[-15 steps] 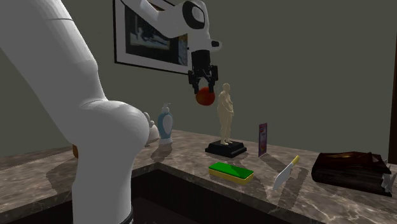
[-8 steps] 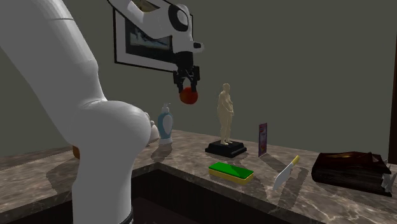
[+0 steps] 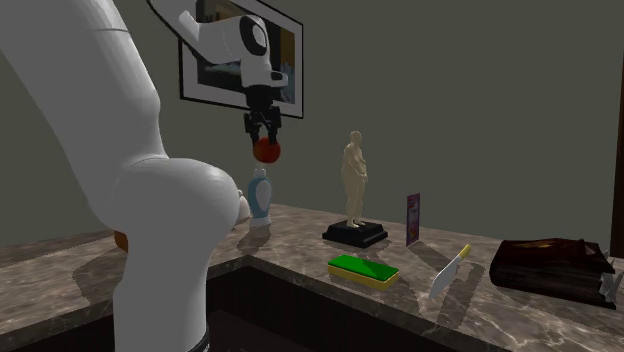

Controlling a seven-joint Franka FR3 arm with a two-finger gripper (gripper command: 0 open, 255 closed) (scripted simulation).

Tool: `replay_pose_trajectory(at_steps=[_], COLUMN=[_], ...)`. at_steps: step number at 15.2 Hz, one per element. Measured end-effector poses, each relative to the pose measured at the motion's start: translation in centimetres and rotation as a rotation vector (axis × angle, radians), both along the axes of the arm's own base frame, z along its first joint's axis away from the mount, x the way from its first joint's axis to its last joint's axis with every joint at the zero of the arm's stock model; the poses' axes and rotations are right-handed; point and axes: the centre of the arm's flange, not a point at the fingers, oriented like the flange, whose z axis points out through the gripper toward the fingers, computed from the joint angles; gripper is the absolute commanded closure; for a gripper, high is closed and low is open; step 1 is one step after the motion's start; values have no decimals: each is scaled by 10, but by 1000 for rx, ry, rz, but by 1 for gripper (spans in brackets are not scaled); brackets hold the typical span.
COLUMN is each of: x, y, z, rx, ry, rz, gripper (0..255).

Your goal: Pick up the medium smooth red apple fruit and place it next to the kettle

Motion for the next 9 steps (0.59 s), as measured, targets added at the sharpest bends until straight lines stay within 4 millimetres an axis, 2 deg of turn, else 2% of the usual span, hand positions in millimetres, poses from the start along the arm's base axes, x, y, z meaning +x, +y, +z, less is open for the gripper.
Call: replay_pose_trajectory(at_steps=[9], x=[-10], y=[119], z=[-2], rx=[-1], ry=[0], rz=[0], gripper=[255])
